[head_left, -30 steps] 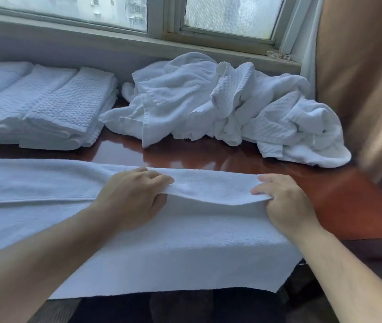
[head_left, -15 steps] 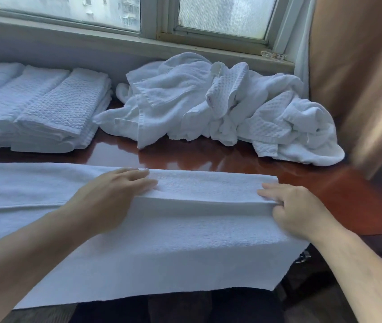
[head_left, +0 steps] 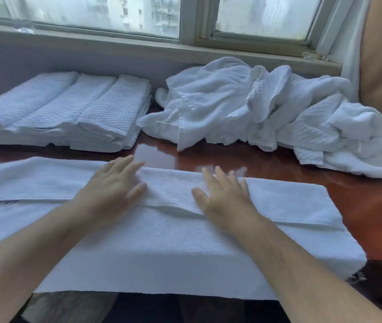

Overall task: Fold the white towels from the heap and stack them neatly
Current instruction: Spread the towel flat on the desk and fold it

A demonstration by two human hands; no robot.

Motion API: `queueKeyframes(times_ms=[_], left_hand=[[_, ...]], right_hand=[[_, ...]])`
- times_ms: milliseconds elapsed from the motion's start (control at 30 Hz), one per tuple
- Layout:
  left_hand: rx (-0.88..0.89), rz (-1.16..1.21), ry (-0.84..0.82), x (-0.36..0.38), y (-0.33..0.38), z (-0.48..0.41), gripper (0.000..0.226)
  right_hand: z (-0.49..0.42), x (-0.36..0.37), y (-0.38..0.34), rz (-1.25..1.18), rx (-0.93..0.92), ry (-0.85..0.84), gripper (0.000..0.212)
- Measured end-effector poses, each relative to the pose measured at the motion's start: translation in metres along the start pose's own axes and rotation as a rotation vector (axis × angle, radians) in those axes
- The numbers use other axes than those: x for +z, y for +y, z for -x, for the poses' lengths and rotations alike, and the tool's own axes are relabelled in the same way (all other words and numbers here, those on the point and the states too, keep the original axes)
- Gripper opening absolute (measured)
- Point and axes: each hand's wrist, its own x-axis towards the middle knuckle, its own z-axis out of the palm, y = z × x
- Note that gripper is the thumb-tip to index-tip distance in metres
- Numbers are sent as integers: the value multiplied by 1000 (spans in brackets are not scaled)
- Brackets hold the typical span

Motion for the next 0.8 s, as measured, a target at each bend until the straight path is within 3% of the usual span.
queueKeyframes(times_ms=[133,433,633,800], left_hand=[[16,-39,-103,7,-13,4,77],[48,-36,-56,21,21,-38,71],[-255,-105,-50,9,-36,-37,64],[-497,-161,-36,-15,-106,-8,67]], right_hand=[[-13,5,20,73,-5,-38,75],[-44,-21,63,130,-4,-41,61],[-44,-20,34,169,86,-86,65],[-42,15,-65,88,-202,-116,70]])
